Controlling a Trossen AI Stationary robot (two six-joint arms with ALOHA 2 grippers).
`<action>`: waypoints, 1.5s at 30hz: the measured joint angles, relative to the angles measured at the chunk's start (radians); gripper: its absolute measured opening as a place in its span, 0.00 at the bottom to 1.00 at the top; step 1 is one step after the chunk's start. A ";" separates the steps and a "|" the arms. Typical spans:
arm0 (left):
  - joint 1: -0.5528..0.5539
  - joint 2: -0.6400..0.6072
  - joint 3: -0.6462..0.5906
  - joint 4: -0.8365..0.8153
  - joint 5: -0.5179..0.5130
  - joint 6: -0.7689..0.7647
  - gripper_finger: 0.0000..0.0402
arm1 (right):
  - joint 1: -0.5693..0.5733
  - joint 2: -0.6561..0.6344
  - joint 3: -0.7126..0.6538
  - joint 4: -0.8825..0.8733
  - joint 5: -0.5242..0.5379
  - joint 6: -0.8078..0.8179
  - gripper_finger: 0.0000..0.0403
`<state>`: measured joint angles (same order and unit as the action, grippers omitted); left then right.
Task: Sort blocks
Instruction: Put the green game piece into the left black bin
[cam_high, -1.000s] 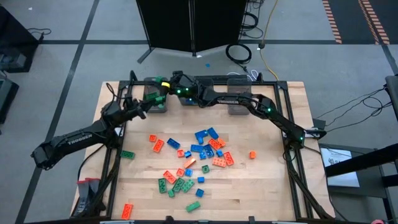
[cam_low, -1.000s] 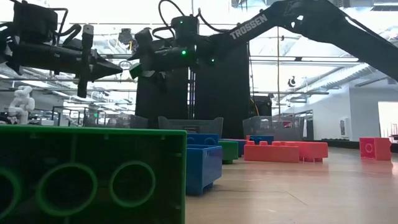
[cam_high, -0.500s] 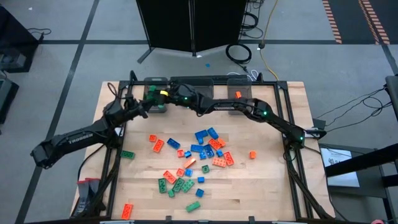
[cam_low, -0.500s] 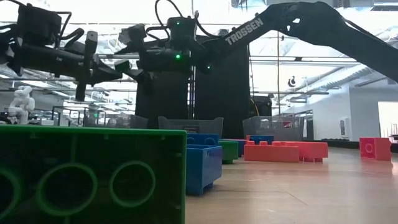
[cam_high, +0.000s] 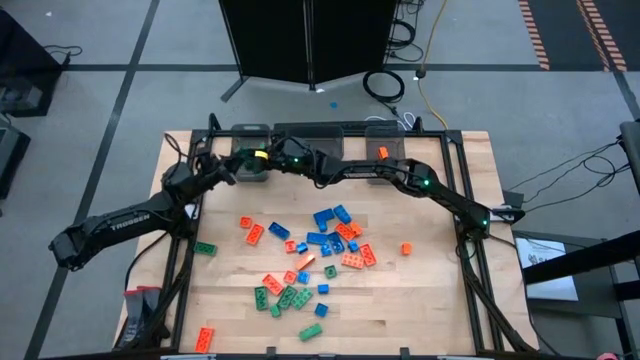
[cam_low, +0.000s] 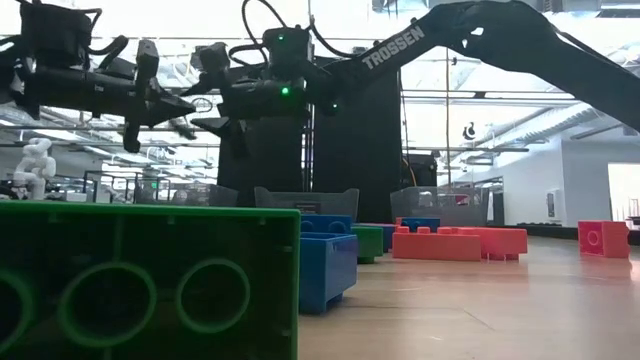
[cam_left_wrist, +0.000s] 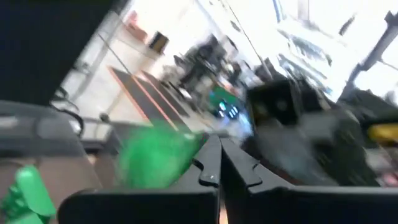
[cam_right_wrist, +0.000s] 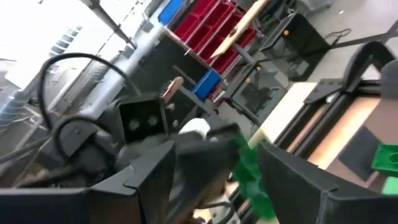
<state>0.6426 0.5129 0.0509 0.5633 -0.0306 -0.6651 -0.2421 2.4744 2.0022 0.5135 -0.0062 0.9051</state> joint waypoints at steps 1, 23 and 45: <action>0.000 0.000 0.001 0.001 -0.015 0.000 0.00 | 0.001 0.000 0.000 -0.005 0.000 0.003 0.56; 0.034 -0.004 0.001 -0.292 0.170 0.093 0.00 | -0.013 -0.016 0.000 -0.180 -0.797 0.121 0.56; 0.075 -0.075 0.445 -1.142 0.226 0.144 0.00 | 0.150 -0.011 0.161 -0.797 -0.568 -0.614 0.56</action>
<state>0.7177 0.4375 0.4960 -0.5783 0.1950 -0.5210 -0.0923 2.4630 2.1632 -0.2831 -0.5742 0.2910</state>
